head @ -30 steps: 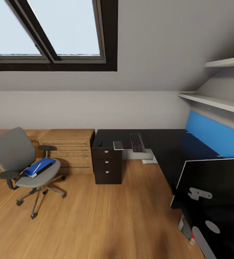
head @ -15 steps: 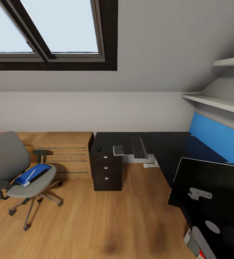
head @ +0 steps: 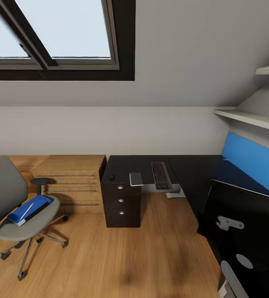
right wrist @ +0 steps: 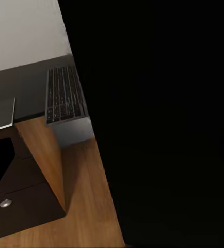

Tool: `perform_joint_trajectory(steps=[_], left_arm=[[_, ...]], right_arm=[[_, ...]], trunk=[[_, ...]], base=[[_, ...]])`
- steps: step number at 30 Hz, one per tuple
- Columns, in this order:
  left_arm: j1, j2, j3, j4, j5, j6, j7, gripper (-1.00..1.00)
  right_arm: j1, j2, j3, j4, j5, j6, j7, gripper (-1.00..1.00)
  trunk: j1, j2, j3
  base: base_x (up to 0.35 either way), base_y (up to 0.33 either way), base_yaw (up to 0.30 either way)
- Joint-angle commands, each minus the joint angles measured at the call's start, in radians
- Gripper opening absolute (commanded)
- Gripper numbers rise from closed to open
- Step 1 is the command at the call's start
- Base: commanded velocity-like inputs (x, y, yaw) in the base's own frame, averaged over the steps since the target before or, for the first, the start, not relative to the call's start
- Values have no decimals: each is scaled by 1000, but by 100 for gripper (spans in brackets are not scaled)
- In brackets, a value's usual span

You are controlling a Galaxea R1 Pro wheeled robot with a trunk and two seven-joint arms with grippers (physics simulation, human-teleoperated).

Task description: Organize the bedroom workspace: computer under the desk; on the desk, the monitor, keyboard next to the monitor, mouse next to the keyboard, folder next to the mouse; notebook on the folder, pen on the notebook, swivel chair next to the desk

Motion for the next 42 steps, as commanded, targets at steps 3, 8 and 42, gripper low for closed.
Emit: perform_joint_trajectory(steps=[3,8,42], left_arm=[[-1,0,-5,1,11,-3,-6,100],[-1,-1,-7,1,10,-4,-6,100],[-1,0,-7,1,9,-5,-6,100]], right_arm=[[-1,-1,3,-1,-6,3,-8,100],[-1,-1,3,-1,-6,3,-8,100],[-1,1,4,0,-6,3,-17,100]], trunk=[[1,-2,-2],[1,-2,-2],[1,-2,-2]], base=[[269,0,0],[135,0,0],[83,0,0]])
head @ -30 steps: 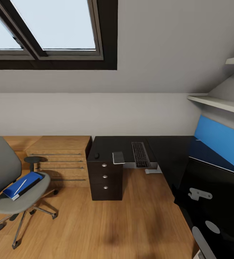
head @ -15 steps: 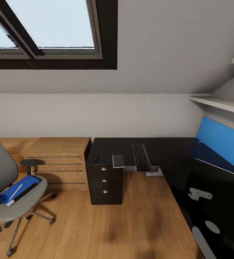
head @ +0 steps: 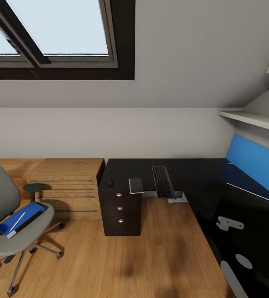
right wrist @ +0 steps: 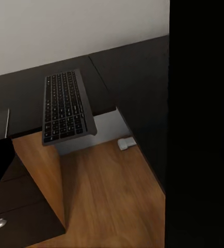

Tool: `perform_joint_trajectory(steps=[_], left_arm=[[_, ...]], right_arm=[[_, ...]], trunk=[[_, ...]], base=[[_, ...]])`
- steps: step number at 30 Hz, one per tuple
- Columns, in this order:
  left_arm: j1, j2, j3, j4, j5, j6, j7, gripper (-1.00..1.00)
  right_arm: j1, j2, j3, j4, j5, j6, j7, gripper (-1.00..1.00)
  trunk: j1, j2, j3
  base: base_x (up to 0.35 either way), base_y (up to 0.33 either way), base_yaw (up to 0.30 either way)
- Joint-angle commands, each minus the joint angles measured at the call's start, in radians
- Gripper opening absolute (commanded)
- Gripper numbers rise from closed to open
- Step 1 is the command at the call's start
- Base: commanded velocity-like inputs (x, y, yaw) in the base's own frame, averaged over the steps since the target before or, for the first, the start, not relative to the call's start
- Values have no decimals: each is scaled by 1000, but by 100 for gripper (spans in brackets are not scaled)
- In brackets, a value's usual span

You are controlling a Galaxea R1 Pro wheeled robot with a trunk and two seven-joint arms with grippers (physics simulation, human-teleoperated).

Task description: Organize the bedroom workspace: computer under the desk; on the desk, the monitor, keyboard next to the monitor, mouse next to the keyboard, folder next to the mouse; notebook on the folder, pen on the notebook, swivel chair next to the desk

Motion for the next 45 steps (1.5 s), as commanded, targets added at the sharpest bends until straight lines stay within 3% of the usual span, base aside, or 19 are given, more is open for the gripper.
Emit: perform_joint_trajectory(steps=[1,45], left_arm=[[-1,0,-5,1,11,-3,-6,100],[-1,-1,-4,1,11,-3,-6,100]], right_arm=[[-1,-1,3,-2,-5,3,-8,100],[-1,2,7,12,-6,3,-6,100]], trunk=[[1,-2,-2],[1,-2,-2]], base=[[-28,0,0],[-301,-30,0]])
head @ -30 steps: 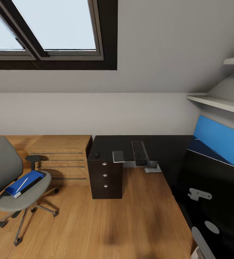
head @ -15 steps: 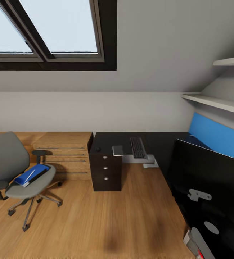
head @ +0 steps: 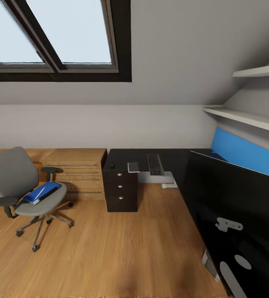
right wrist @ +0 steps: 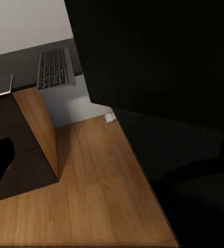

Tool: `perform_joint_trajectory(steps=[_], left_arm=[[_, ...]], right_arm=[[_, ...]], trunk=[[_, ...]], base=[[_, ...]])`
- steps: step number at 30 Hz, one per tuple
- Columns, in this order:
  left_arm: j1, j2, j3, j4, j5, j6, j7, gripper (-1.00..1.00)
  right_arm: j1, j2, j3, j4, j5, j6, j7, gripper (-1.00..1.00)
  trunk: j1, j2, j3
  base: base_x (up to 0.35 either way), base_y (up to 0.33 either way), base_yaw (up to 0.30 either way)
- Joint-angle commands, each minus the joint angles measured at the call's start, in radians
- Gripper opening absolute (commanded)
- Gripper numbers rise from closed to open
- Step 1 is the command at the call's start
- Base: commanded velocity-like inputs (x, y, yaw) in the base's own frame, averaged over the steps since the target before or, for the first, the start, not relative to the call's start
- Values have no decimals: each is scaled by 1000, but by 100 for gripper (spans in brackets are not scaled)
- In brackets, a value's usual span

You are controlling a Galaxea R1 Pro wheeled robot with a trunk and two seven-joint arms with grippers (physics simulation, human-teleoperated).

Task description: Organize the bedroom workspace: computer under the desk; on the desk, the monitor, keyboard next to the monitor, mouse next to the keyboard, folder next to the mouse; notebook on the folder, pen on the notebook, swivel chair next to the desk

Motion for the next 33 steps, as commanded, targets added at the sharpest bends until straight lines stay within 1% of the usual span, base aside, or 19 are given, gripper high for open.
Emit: perform_joint_trajectory(steps=[1,14,33], left_arm=[[-1,0,-5,1,11,-3,-6,100],[-1,0,-4,1,11,-3,-6,100],[-1,0,-4,1,11,-2,-6,100]], right_arm=[[-1,-1,3,-2,-6,3,-8,100],[-1,-1,4,-2,-6,3,-9,100],[-1,-1,4,-2,-7,3,-9,100]], trunk=[[0,-2,-2],[0,-2,-2],[0,-2,-2]], base=[[-325,-77,0],[-319,-99,0],[-247,-230,0]])
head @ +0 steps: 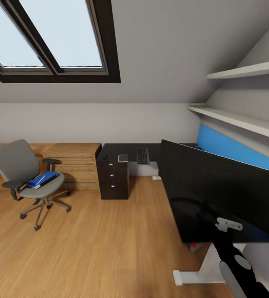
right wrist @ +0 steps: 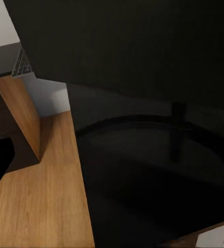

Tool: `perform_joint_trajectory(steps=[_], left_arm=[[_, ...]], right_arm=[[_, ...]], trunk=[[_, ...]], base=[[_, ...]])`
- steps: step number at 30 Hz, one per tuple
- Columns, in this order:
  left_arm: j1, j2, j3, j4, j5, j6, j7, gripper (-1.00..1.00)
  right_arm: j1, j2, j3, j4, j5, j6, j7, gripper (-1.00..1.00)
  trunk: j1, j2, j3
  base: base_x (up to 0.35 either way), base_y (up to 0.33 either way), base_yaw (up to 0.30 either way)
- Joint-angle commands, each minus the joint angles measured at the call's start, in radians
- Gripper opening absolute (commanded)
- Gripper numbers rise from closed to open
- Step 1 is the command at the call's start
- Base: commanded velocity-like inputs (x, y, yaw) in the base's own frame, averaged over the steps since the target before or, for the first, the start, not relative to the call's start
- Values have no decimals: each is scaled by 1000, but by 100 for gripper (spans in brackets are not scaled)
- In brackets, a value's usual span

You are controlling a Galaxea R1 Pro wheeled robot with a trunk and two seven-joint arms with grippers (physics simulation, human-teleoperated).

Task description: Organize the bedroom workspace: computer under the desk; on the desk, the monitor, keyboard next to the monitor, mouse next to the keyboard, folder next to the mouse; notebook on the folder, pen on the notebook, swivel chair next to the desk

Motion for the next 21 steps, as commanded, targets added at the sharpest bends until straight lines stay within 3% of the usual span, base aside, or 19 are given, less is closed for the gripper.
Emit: perform_joint_trajectory(steps=[1,21], left_arm=[[-1,0,-4,1,11,-4,-6,100],[-1,0,-4,1,11,-3,-6,100]], right_arm=[[-1,-1,3,-1,-6,3,-8,100],[-1,-1,0,-1,-7,3,-9,100]], trunk=[[0,-2,-2],[0,-2,-2]], base=[[-148,-265,0],[-29,-298,0]])
